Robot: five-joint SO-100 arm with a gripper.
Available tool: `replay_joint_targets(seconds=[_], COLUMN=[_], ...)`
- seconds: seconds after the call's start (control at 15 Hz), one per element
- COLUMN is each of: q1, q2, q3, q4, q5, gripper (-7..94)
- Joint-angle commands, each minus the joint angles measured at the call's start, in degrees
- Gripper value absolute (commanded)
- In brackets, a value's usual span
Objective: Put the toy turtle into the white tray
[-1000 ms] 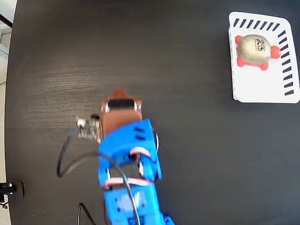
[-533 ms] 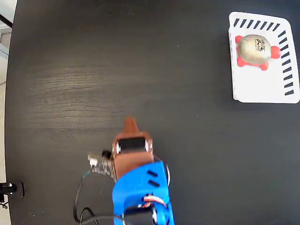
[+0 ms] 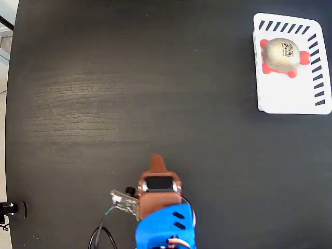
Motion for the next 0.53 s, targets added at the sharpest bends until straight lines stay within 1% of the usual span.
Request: replay_joint_targets(seconds=[0.0,0.13,0.47], q1=[-0.8,-2.4,-1.1], q2=[3.8,6.9,7.0], q3=[-1.0,-1.3,-1.3], q4=[4.9,11.9,11.8], q5=[0.4,-1.6,-0.7], gripper=[0,0,0])
